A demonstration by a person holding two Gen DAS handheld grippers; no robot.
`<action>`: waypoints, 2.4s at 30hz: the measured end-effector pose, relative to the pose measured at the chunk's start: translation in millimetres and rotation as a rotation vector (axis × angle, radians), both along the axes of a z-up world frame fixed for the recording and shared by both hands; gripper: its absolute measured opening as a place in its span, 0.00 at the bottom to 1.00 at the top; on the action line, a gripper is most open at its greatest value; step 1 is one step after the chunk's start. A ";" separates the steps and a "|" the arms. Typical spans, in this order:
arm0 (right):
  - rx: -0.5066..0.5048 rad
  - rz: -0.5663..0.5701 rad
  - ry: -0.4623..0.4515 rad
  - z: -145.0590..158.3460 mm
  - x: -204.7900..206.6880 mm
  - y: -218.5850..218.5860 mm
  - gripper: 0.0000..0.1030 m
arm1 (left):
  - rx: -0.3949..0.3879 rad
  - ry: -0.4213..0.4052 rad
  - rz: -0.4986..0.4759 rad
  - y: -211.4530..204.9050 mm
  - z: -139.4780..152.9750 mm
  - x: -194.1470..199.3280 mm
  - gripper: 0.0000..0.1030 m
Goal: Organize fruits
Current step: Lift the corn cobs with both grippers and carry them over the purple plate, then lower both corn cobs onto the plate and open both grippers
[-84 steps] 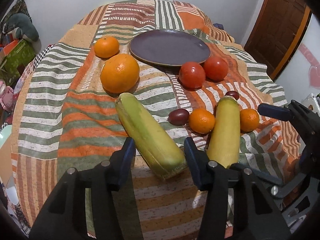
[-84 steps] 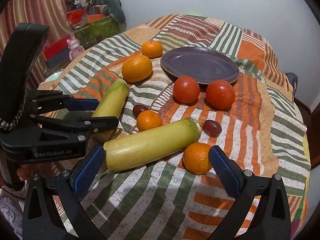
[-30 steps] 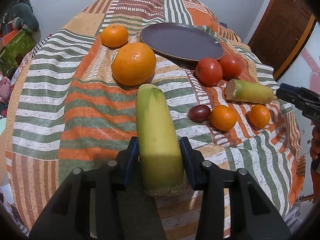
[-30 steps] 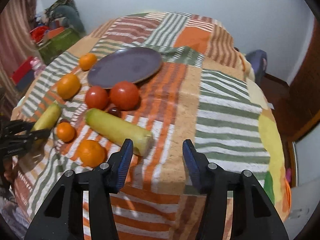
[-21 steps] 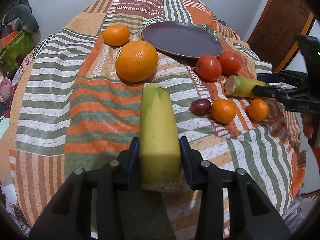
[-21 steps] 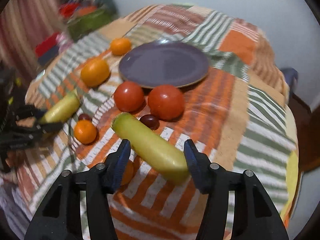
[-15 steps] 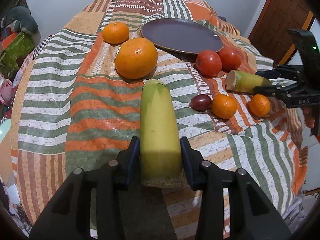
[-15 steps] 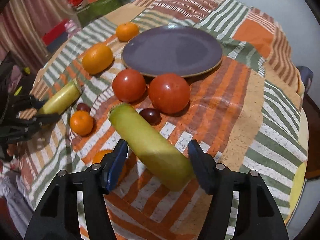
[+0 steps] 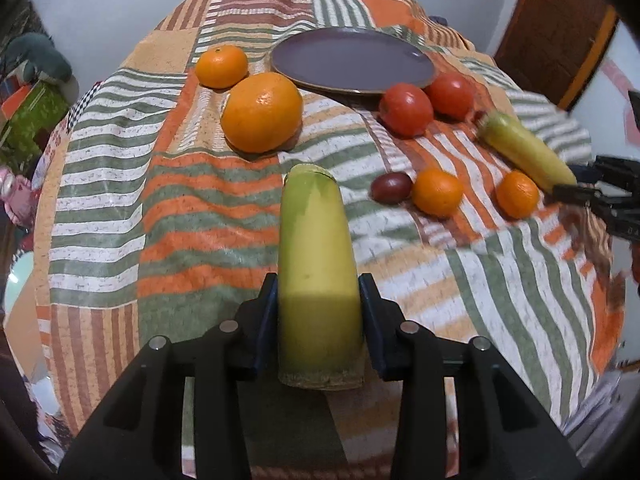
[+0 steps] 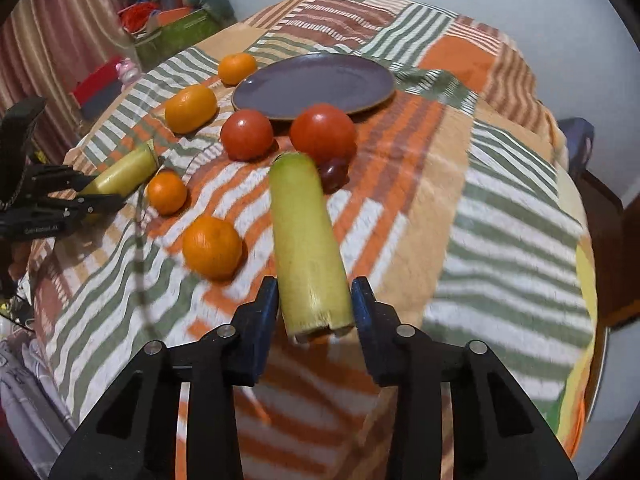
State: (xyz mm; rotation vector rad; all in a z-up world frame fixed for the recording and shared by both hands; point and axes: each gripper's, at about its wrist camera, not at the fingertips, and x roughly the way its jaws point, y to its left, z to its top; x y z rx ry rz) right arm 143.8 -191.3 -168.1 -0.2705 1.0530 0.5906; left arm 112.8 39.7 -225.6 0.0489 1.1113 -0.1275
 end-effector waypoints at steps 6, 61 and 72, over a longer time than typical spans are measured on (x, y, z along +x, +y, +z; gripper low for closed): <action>0.009 0.026 0.071 9.4 -1.0 -4.0 0.31 | -0.028 0.033 -0.010 4.9 -0.3 -1.0 0.38; 0.122 -0.124 -0.240 65.9 96.7 51.8 0.31 | -0.063 -0.236 0.049 -14.3 83.5 115.8 0.37; 0.149 -0.152 -0.200 47.3 143.1 72.0 0.31 | -0.051 -0.174 0.062 -19.1 46.7 168.8 0.37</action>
